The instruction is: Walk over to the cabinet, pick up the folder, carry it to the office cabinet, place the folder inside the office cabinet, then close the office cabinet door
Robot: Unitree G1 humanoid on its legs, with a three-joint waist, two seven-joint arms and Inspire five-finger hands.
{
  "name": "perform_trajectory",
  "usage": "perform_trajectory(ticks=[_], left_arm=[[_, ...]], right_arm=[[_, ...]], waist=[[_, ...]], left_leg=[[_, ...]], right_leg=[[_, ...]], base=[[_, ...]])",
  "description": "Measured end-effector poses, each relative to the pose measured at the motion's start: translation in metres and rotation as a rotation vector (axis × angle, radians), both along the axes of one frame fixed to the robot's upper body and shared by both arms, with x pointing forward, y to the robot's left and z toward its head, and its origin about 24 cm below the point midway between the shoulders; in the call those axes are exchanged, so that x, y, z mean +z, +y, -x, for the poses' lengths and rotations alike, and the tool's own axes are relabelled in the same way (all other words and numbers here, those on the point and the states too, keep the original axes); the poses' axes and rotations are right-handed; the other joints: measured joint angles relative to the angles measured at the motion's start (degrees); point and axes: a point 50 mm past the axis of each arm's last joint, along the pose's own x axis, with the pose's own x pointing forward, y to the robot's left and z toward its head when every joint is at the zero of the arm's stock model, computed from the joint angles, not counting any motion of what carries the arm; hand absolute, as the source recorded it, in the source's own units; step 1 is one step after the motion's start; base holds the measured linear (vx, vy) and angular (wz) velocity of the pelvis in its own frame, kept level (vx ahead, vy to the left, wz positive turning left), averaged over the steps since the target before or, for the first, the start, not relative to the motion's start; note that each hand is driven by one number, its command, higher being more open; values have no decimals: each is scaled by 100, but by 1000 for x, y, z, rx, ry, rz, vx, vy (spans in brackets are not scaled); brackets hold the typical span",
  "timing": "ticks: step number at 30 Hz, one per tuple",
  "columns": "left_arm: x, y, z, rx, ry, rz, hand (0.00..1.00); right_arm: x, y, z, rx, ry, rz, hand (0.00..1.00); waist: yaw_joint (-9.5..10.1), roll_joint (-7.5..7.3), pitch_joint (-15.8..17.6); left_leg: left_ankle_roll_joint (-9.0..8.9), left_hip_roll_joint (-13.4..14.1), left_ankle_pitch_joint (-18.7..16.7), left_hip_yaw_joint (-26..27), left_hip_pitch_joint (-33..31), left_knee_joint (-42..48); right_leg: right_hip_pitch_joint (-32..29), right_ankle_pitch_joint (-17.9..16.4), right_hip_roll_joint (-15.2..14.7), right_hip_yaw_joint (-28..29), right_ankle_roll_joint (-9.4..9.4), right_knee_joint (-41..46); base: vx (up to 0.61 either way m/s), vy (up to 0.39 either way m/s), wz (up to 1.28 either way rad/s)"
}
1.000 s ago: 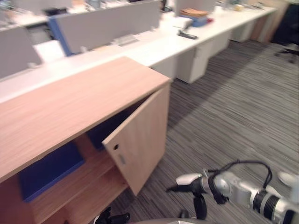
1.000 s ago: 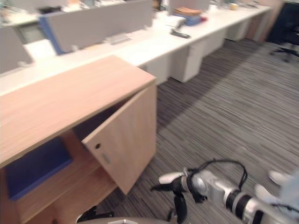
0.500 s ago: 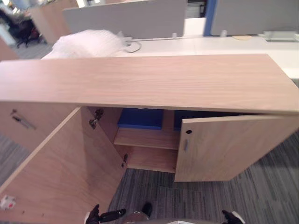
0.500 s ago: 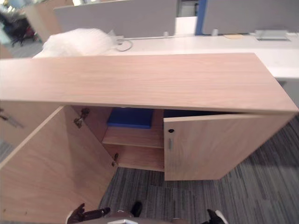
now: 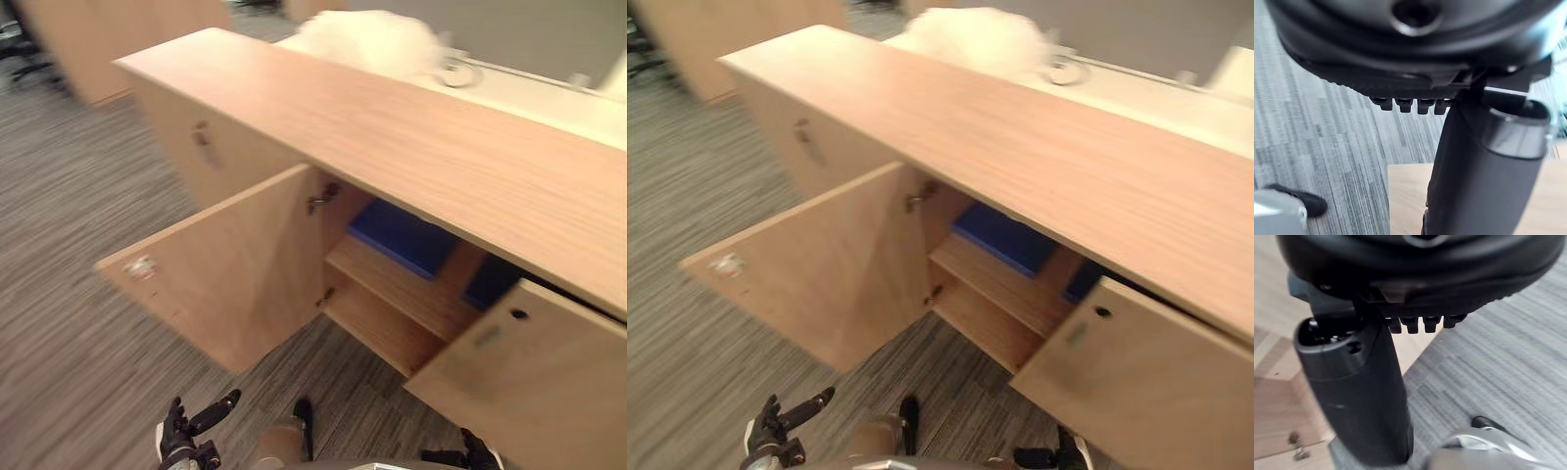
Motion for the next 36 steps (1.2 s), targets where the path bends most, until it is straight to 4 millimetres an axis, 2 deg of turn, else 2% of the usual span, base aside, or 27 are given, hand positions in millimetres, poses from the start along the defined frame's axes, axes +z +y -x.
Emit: perform_trajectory(ticks=[1, 2, 3, 7, 13, 19, 23, 26, 29, 30, 31, 34, 36], left_arm=[[-9, -9, 11, 7, 49, 46, 100], [-14, -14, 18, 5, 85, 76, 100], [-19, -17, 28, 19, 128, 99, 100], [-24, -19, 47, 41, 186, 118, 100], [-24, -16, 48, 33, 184, 116, 100], [-17, -17, 34, -17, 125, 82, 100], [1, -14, 14, -99, 45, -23, 100], [19, -4, -10, -125, -38, -130, 100], [35, 14, -28, -87, -88, -228, 100], [44, 29, -37, -49, -110, -288, 100], [46, 32, -38, -43, -115, -299, 100], [67, 60, -53, 6, -153, -407, 100], [76, 68, -62, 28, -180, -448, 100]], right_arm=[[0, 0, -3, -26, -17, -9, 100], [0, -3, -3, -68, -22, -21, 100], [-4, 3, -6, -107, -12, -59, 100], [-11, 10, 3, -202, 20, -119, 100], [-15, 10, 16, -314, 51, -130, 100], [-15, 16, 13, -323, 39, -150, 100], [-16, 17, 14, -360, 30, -166, 100], [-16, 15, 16, -375, 32, -163, 100], [-16, 11, 21, -386, 39, -155, 100], [-16, 11, 24, -388, 45, -153, 100], [-16, 11, 25, -388, 47, -153, 100], [-17, 10, 32, -391, 64, -151, 100], [-18, 9, 36, -390, 76, -148, 100]], waist=[[-32, 85, -33], [-33, 163, -78], [-7, 144, -77], [-11, 103, -124], [-38, 23, -186], [-46, 8, -202], [-54, 9, -203], [-88, 24, -188], [-150, 78, -215], [-209, 92, -222], [-213, 93, -223], [-225, 101, -223], [-226, 105, -225]], left_leg=[[-255, 137, -274, 132, 342, -57], [-369, 117, -320, 43, 588, -568], [-275, -123, -20, -76, 844, -1310], [-182, -428, 655, -205, 1326, -2629], [-92, -464, 759, -315, 1690, -2986], [-81, -382, 779, -289, 1772, -3052], [-95, -390, 867, -169, 1856, -3207], [-100, -395, 956, -133, 1852, -3281], [-105, -387, 988, -27, 1859, -3285], [-111, -384, 1013, 21, 1860, -3300], [-114, -383, 1015, 39, 1861, -3311], [-115, -381, 1054, 181, 1868, -3323], [-121, -381, 1078, 209, 1868, -3325]], right_leg=[[104, 16, -37, -184, 28, -29], [110, 22, -30, -276, 40, -61], [109, 142, -113, -282, 109, -152], [163, 458, -138, -267, 179, -517], [445, 700, -75, -244, 258, -663], [502, 939, 37, 42, 245, -812], [487, 943, 45, 197, 249, -887], [460, 944, 60, 285, 250, -963], [436, 943, 64, 431, 250, -1006], [432, 943, 70, 517, 250, -1048], [430, 943, 72, 535, 250, -1057], [426, 940, 83, 698, 254, -1202], [430, 932, 88, 736, 264, -1244]], base=[[111, 87, 112], [103, 118, 101], [59, 103, 61], [58, 25, 27], [45, -8, 10], [-3, -1, -4], [-28, -5, -17], [-69, -23, -10], [-94, -10, -21], [-94, -10, -14], [-114, -9, -25], [-91, -6, -23], [-84, -8, -13]])
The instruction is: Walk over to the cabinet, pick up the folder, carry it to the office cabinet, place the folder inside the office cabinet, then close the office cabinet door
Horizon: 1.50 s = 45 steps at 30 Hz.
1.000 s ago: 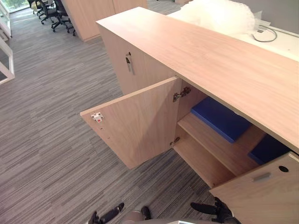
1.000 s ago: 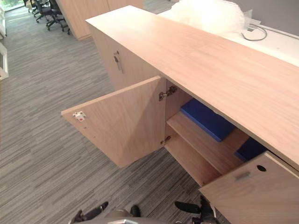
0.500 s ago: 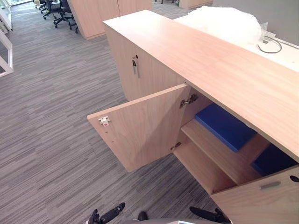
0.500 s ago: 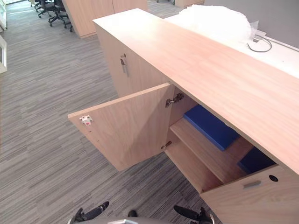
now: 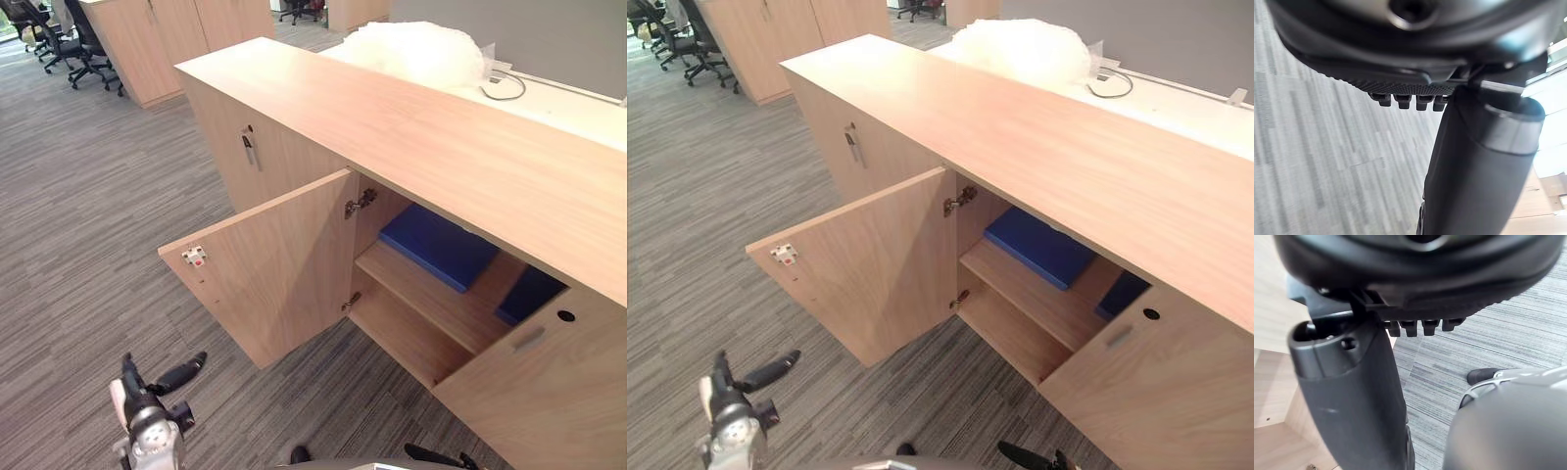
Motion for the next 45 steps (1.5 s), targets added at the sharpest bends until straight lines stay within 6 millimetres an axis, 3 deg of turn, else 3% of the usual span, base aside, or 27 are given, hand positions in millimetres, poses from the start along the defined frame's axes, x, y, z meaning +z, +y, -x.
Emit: perform_trajectory(ticks=[7, 13, 17, 22, 36, 38, 41, 45], left_arm=[[31, 19, -31, -23, -93, -100, 100], [48, 29, -51, -172, -123, -123, 100], [42, 29, -63, -267, -93, -65, 100], [31, 13, -81, -414, -36, 1, 100], [24, 20, -93, -523, 122, -28, 100], [24, 18, -93, -562, 176, -97, 100], [27, 11, -98, -716, 341, -367, 100], [35, -7, -99, -1167, 627, -924, 100]], right_arm=[[-2, -3, 13, 26, 44, -17, 100], [-2, -2, 11, 14, 27, -42, 100], [-2, -2, 10, 18, 22, -47, 100], [-4, -1, 15, 20, 39, -63, 100], [-4, -8, 24, 15, 74, -65, 100], [-4, -8, 24, 14, 73, -64, 100], [-5, -8, 26, 6, 75, -63, 100], [-5, -10, 31, -15, 79, -52, 100]], waist=[[-35, 55, -54], [-30, -46, -111], [-30, -67, -124], [-69, -76, -132], [-102, -53, -160], [-101, -52, -162], [-94, -50, -165], [6, -39, -167]], left_leg=[[-21, 28, 42, 48, 5, -3], [-30, 30, 31, 174, 42, 2], [-80, 36, -5, 247, 163, 3], [-90, 82, -11, 312, 210, 2], [-88, 75, -7, 349, 247, 5], [-84, 68, -4, 337, 244, 9], [-36, 58, 39, 210, 183, 28], [36, -41, 97, 18, 51, 12]], right_leg=[[15, -22, 49, 137, 24, -119], [18, -10, 61, 267, 6, -148], [83, 6, 96, 387, -34, -154], [97, 15, 125, 462, -74, -168], [102, 17, 122, 517, -72, -152], [102, 19, 120, 507, -68, -149], [90, 22, 81, 384, -61, -127], [35, 69, -18, 248, 35, -98]], base=[[-65, -6, -5], [25, 6, -9], [20, 3, -16], [-32, -3, -9], [-20, 1, -2], [-13, 3, 3], [-33, 5, 23], [-75, 42, 27]])
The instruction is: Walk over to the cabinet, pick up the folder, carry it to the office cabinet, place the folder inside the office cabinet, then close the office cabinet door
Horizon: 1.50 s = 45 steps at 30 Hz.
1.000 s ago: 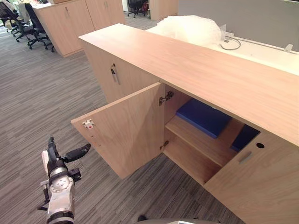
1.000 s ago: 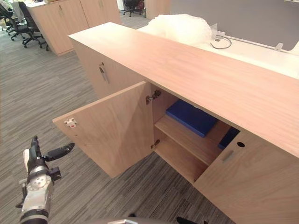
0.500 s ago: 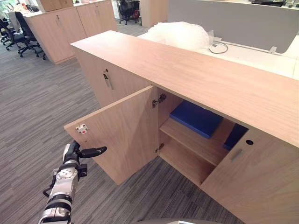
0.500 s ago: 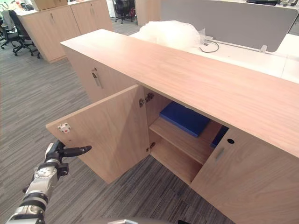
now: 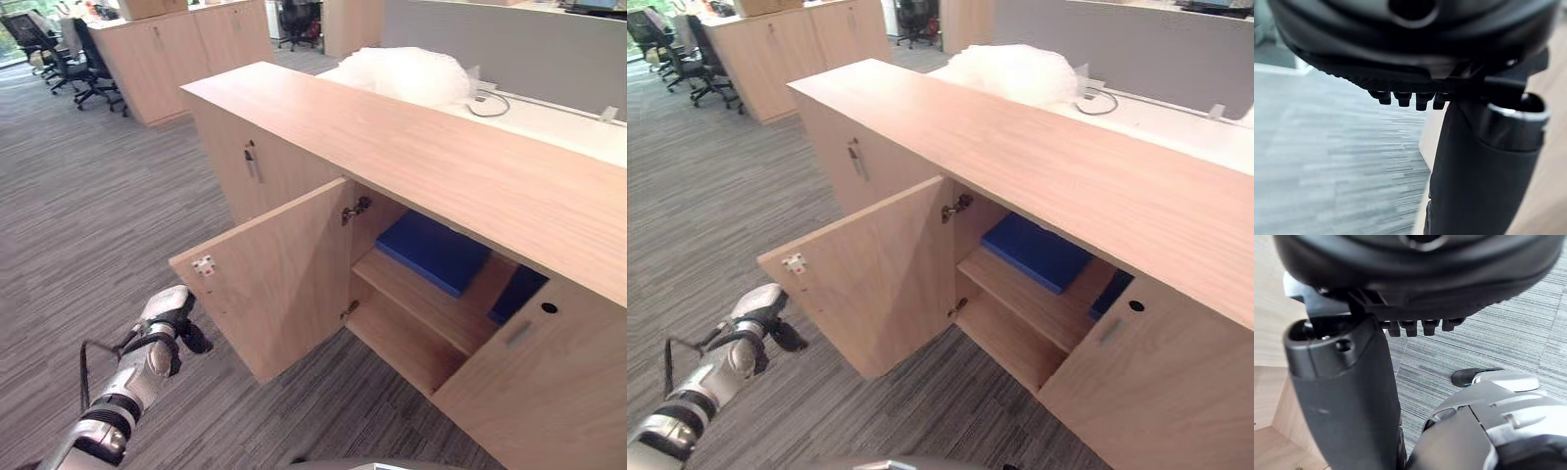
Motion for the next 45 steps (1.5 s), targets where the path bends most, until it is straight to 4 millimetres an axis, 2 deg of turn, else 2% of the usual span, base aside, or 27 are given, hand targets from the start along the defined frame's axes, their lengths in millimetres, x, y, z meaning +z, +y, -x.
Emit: perform_trajectory(ticks=[3, 6, 8, 9, 10, 12, 14, 15, 16, 19, 23, 27, 30, 31, 33, 34, 35, 36, 37, 38, 39, 40, 41, 42, 43, 44, 45], left_arm=[[-5, -12, 7, -105, 21, -66, 100], [-15, -38, 22, -307, 58, -103, 100], [-22, -69, 41, -482, 64, -56, 100], [-23, -78, 45, -520, 63, -31, 100], [-23, -105, 55, -634, 58, 44, 100], [-22, -134, 64, -743, 39, 140, 100], [-17, -179, 74, -850, -3, 293, 100], [-16, -191, 77, -874, -15, 333, 100], [-12, -213, 82, -919, -35, 409, 100], [-3, -252, 90, -996, -69, 527, 100], [6, -272, 89, -1051, -99, 570, 100], [0, -275, 87, -993, -65, 621, 100], [-25, -268, 83, -862, 34, 616, 100], [-41, -255, 81, -732, 95, 624, 100], [-57, -237, 80, -576, 148, 629, 100], [-69, -220, 81, -423, 187, 656, 100], [-80, -200, 81, -246, 221, 687, 100], [-85, -190, 81, -155, 234, 702, 100], [-95, -166, 84, 54, 246, 735, 100], [-104, -145, 90, 267, 254, 780, 100], [-108, -135, 94, 361, 253, 794, 100], [-115, -118, 103, 522, 251, 807, 100], [-118, -112, 108, 584, 250, 810, 100], [-123, -102, 120, 696, 249, 821, 100], [-126, -96, 127, 840, 215, 881, 100], [-127, -95, 129, 885, 201, 899, 100], [-128, -87, 135, 961, 174, 919, 100]], right_arm=[[0, -1, 0, 0, -5, 9, 100], [1, -4, -1, 6, -10, 23, 100], [2, -7, -4, 13, -10, 43, 100], [2, -8, -5, 17, -9, 48, 100], [3, -9, -8, 25, -5, 56, 100], [3, -9, -12, 37, -5, 68, 100], [3, -8, -19, 69, -10, 76, 100], [3, -8, -20, 70, -11, 77, 100], [3, -7, -20, 68, -8, 82, 100], [2, -4, -18, 62, -1, 82, 100], [1, -1, -14, 45, 14, 87, 100], [1, 0, -13, 42, 22, 93, 100], [0, 3, -14, 39, 17, 90, 100], [0, 6, -17, 38, 12, 85, 100], [-1, 8, -16, 36, 13, 81, 100], [-1, 12, -15, 28, 16, 73, 100], [-2, 14, -16, 9, 12, 65, 100], [-2, 16, -16, 0, 9, 61, 100], [-2, 16, -18, -2, 4, 58, 100], [-2, 15, -20, -2, 3, 58, 100], [-2, 14, -21, -1, 4, 59, 100], [-1, 12, -23, 1, 7, 63, 100], [-1, 11, -22, 1, 9, 64, 100], [-1, 9, -23, 1, 11, 67, 100], [0, 5, -21, -9, 20, 76, 100], [0, 2, -20, -17, 23, 79, 100], [1, 1, -21, -16, 22, 80, 100]], waist=[[-2, 12, 0], [-1, 27, -4], [0, 40, -9], [0, 40, -9], [-6, 40, -9], [-33, 42, -11], [-122, 44, -18], [-154, 45, -25], [-206, 47, -54], [-323, 50, -141], [-343, 36, -179], [-384, 20, -173], [-424, -22, -146], [-447, -49, -129], [-498, -81, -108], [-499, -128, -65], [-501, -201, 55], [-493, -213, 127], [-443, -210, 239], [-418, -190, 317], [-399, -172, 345], [-374, -125, 374], [-342, -88, 401], [-266, -65, 480], [-202, 22, 505], [-143, 74, 484], [-46, 111, 500]], left_leg=[[-17, -62, -15, -17, -59, -9], [14, -153, -39, -28, -122, -10], [26, -239, -47, -44, -186, -10], [30, -259, -50, -50, -194, -10], [44, -310, -59, -72, -200, -11], [80, -347, -84, -69, -199, -11], [88, -383, -89, -33, -199, -11], [94, -389, -93, -28, -199, -11], [106, -397, -101, -11, -198, -11], [149, -385, -105, 21, -185, -9], [228, -308, -63, 46, -125, -8], [225, -224, -64, 46, -12, -9], [168, -129, -99, 154, 125, -10], [113, -63, -126, 301, 195, -9], [70, 10, -152, 425, 243, 25], [-5, 94, -224, 564, 234, 152], [-51, 247, -469, 689, 110, 629], [-79, 362, -632, 761, 23, 954], [-120, 651, -973, 841, -201, 1672], [-101, 859, -1196, 667, -430, 2255], [-86, 911, -1245, 370, -564, 2474], [-159, 913, -1295, -401, -817, 2788], [-214, 883, -1330, -793, -894, 2883], [-333, 780, -1528, -1517, -956, 2954], [-530, 495, -1725, -2336, -937, 2900], [-600, 357, -1767, -2641, -908, 2775], [-467, 257, -1728, -2726, -724, 2588]], right_leg=[[-45, 25, -61, 2, 77, 3], [-123, 64, -140, 11, 149, 61], [-231, 46, -244, 17, 189, 177], [-238, 46, -263, 18, 206, 184], [-240, 45, -302, 32, 212, 195], [-247, 40, -324, 92, 220, 196], [-267, 44, -342, 176, 213, 184], [-267, 46, -348, 183, 209, 175], [-267, 48, -353, 197, 206, 156], [-264, 56, -332, 251, 210, 110], [-166, 99, -236, 275, 232, -32], [-21, 88, -134, 283, 181, -110], [82, 78, -73, 383, 119, -153], [83, 81, -20, 545, 89, -159], [75, 81, 29, 668, 71, -156], [48, 102, 75, 815, 36, -147], [52, 123, 122, 951, 4, -123], [54, 139, 164, 1042, -20, -106], [37, 162, 295, 1225, -57, -86], [-19, 188, 432, 1424, -102, -63], [-60, 208, 490, 1517, -134, -56], [-178, 239, 575, 1684, -165, -38], [-218, 254, 609, 1757, -175, -29], [-255, 272, 656, 2004, -208, 2], [-306, 280, 653, 2171, -210, 45], [-382, 280, 653, 2291, -200, 100], [-479, 261, 655, 2581, -125, 203]], base=[[-80, 79, 8], [-82, 91, 5], [-65, 84, 7], [-48, 77, 11], [-33, 56, 8], [-33, 62, 1], [-21, 55, -7], [0, 35, -7], [10, 19, -7], [41, -22, -10], [45, -85, -9], [29, -88, -4], [-6, -70, -25], [-26, -48, -49], [-21, -46, -48], [-19, -68, -56], [-38, -112, -63], [-45, -119, -70], [-53, -149, -77], [-39, -117, -77], [-49, -121, -72], [-34, -66, -53], [-14, -37, -71], [18, 43, -72], [17, 92, -81], [-4, 185, -102], [-4, 184, -96]])
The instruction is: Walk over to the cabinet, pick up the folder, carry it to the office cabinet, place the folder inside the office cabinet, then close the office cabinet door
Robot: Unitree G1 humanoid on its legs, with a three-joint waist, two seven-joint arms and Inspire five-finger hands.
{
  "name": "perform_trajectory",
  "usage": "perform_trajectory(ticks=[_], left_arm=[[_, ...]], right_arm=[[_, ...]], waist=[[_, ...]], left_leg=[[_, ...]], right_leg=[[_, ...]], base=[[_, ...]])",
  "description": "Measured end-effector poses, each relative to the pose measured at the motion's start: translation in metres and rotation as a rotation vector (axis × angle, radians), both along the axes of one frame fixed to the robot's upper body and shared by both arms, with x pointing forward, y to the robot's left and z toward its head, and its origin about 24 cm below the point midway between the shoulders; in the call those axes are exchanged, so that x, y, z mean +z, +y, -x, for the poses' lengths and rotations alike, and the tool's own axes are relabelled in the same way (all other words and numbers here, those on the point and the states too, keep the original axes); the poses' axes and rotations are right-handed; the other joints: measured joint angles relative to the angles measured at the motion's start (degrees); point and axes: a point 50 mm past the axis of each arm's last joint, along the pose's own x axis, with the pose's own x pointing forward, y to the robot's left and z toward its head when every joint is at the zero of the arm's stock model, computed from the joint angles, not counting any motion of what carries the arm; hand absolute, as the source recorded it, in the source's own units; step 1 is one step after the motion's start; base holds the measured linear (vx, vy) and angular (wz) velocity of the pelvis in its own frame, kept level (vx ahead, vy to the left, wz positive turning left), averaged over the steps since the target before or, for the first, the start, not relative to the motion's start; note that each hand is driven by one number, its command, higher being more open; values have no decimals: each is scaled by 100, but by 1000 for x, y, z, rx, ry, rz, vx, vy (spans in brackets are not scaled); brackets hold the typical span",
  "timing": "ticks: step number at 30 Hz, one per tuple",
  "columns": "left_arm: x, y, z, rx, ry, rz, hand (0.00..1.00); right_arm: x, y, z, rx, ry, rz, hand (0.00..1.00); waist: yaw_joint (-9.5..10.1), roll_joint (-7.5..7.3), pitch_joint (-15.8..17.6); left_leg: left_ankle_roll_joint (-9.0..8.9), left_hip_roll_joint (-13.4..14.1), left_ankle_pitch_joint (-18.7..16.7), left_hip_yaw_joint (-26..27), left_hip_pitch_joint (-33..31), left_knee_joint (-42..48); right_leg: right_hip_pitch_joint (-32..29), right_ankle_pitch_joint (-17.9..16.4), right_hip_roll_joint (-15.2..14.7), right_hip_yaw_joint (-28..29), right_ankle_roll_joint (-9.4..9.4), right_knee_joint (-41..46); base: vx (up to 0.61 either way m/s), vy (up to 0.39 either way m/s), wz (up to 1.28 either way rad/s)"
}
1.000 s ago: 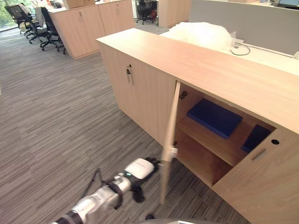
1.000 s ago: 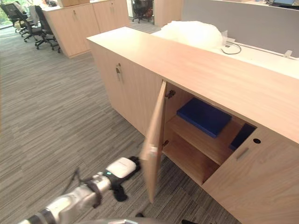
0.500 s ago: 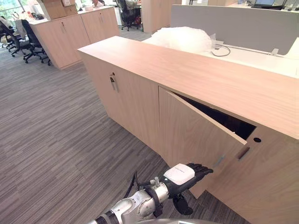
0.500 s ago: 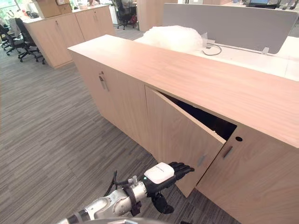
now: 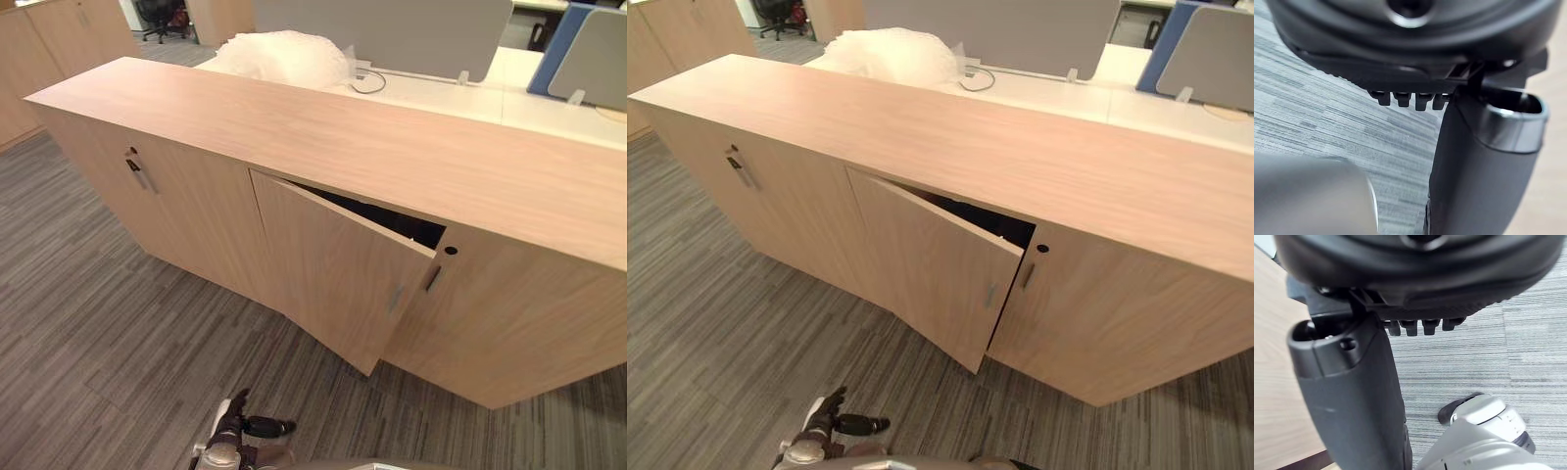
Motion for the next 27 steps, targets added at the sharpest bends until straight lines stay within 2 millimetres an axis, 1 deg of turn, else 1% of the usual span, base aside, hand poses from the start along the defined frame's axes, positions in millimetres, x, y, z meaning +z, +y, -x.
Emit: perform_trajectory(ticks=[1, 2, 3, 4, 5, 8, 10, 12, 13, 14, 15, 16, 18, 19, 20, 21, 22, 23, 24, 27], left_arm=[[-2, 6, 9, 41, 22, -1, 100], [-4, 12, 20, 100, 40, -1, 100], [-5, 14, 26, 128, 52, -5, 100], [-7, 17, 38, 173, 74, -12, 100], [-8, 18, 46, 205, 85, -20, 100], [-10, 17, 61, 282, 104, -17, 100], [-11, 15, 66, 319, 110, 5, 100], [-12, 11, 64, 324, 103, 39, 100], [-13, 9, 65, 338, 99, 79, 100], [-14, 7, 65, 360, 92, 118, 100], [-14, 7, 66, 371, 88, 133, 100], [-14, 7, 62, 383, 69, 159, 100], [-12, 5, 50, 377, 28, 188, 100], [-11, 2, 42, 368, 0, 204, 100], [-11, -1, 39, 367, -8, 214, 100], [-12, -11, 38, 373, -6, 244, 100], [-12, -12, 38, 375, -5, 249, 100], [-13, -14, 38, 384, -4, 258, 100], [-14, -14, 39, 379, 4, 259, 100], [-14, -14, 40, 387, 17, 240, 100]], right_arm=[[-1, 5, -3, 3, -10, -11, 100], [-1, 7, -3, 24, -10, -19, 100], [-1, 9, -4, 33, -15, -20, 100], [-1, 12, -4, 44, -17, -21, 100], [-1, 13, -1, 53, -15, -17, 100], [-1, 14, 3, 22, -26, -21, 100], [0, 13, 3, 22, -33, -14, 100], [2, 10, -2, 43, -55, -2, 100], [4, 8, -10, 82, -80, 3, 100], [6, 7, -19, 107, -107, 7, 100], [7, 8, -24, 119, -118, 5, 100], [7, 9, -27, 133, -125, 3, 100], [7, 10, -25, 137, -122, -4, 100], [6, 10, -22, 137, -118, -9, 100], [6, 10, -22, 138, -116, -11, 100], [5, 8, -17, 135, -102, -16, 100], [5, 8, -16, 134, -100, -17, 100], [4, 8, -11, 124, -84, -21, 100], [3, 9, -8, 107, -73, -26, 100], [1, 8, -4, 90, -57, -29, 100]], waist=[[21, -23, -17], [54, -85, -66], [52, -120, -93], [34, -171, -162], [44, -206, -249], [52, -194, -380], [35, -165, -395], [67, -91, -363], [71, -36, -343], [123, -6, -341], [158, -1, -332], [174, -31, -334], [181, -40, -375], [193, -46, -404], [206, -40, -415], [204, -2, -527], [204, -4, -545], [200, -23, -630], [198, -19, -639], [198, -37, -678]], left_leg=[[50, -25, 30, 175, 106, -150], [93, -44, 31, 431, 188, -250], [123, -49, 38, 531, 241, -316], [185, -105, 76, 650, 321, -473], [235, -161, 110, 694, 361, -606], [330, -233, 167, 750, 495, -842], [330, -256, 165, 805, 578, -871], [327, -198, 162, 939, 647, -890], [325, -106, 160, 1152, 686, -891], [320, -28, 157, 1409, 719, -898], [316, -1, 156, 1529, 745, -902], [316, 1, 156, 1636, 775, -909], [315, -15, 156, 1633, 860, -974], [316, -17, 157, 1632, 872, -1038], [318, -7, 163, 1635, 871, -1047], [301, 48, 227, 1597, 862, -1132], [295, 53, 243, 1587, 865, -1164], [286, 76, 323, 1526, 889, -1288], [243, 104, 398, 1492, 953, -1404], [191, 156, 483, 1458, 990, -1521]], right_leg=[[-1, -6, -37, 127, 36, 13], [-44, -6, -103, 326, 87, 23], [-69, -11, -129, 424, 100, 36], [-109, -34, -202, 524, 138, 41], [-148, -57, -275, 531, 169, 40], [-144, -107, -364, 522, 221, 12], [-152, -112, -371, 526, 238, 14], [-222, -108, -325, 581, 252, 141], [-403, -124, -242, 630, 304, 412], [-610, -149, -180, 644, 345, 724], [-699, -160, -154, 604, 362, 854], [-764, -196, -171, 400, 388, 969], [-726, -219, -221, 153, 360, 890], [-654, -211, -255, -1, 312, 690], [-626, -161, -258, -34, 252, 571], [-470, 45, -216, -89, 208, 220], [-447, 80, -211, -100, 200, 151], [-376, 207, -190, -158, 170, -77], [-285, 290, -160, -202, 135, -219], [-238, 390, -77, -229, 64, -354]], base=[[27, 212, -114], [54, 146, -78], [81, 154, -77], [101, 130, -44], [106, 115, -26], [123, 65, -7], [136, 44, -12], [101, 20, -36], [57, -15, -88], [39, -16, -99], [7, -30, -91], [-7, -21, -50], [-6, -12, -13], [-42, -11, 0], [-77, -23, 3], [-62, -25, 4], [-66, -51, 14], [-36, -75, 15], [-38, -88, 16], [-34, -79, 6]])
